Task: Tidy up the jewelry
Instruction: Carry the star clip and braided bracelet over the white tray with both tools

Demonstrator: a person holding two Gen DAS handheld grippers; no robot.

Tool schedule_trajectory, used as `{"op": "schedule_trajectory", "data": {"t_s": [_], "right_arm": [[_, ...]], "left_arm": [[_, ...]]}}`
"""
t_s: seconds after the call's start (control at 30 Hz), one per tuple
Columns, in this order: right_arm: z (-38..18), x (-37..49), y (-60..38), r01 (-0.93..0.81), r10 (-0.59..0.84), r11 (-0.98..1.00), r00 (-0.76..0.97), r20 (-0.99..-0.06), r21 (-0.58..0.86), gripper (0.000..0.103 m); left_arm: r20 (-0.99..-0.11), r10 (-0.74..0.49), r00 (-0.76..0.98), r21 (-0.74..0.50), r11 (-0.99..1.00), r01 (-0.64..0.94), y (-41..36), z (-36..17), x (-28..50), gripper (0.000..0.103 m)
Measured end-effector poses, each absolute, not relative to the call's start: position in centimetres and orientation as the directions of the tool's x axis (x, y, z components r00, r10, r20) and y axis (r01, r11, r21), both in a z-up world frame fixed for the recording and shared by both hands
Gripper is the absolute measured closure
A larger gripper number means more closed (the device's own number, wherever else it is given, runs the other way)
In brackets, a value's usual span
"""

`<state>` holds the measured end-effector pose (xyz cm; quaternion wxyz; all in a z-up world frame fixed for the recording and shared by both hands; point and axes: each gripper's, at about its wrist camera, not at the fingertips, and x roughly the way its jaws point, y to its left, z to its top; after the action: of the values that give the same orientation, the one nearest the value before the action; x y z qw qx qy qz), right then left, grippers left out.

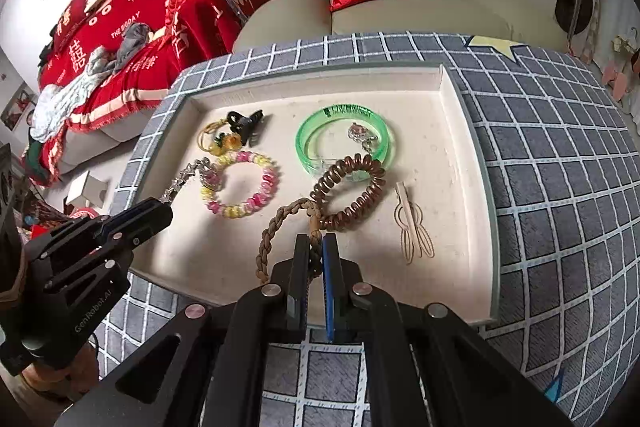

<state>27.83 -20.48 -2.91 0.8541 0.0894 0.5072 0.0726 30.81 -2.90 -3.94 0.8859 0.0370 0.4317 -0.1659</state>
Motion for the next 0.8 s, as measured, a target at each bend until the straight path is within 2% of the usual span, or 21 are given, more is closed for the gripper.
{"op": "schedule_trajectory", "data": {"t_s": [0.47, 0.8], "right_arm": [[-5.5, 29.4, -22.8, 0.049, 0.152, 0.98, 0.45, -0.88, 0.195, 0.096], [-5.7, 29.1, -22.4, 0.046, 0.134, 0.984, 0.459, -0.878, 0.174, 0.096]], "left_arm": [[-0.802, -0.225, 0.553, -0.053, 0.949, 0.311, -3.7, -5.8, 32.0, 0.077], [-0.815, -0.169, 0.554, 0.018, 0.949, 0.315, -4.8, -6.8, 32.0, 0.077]]}}
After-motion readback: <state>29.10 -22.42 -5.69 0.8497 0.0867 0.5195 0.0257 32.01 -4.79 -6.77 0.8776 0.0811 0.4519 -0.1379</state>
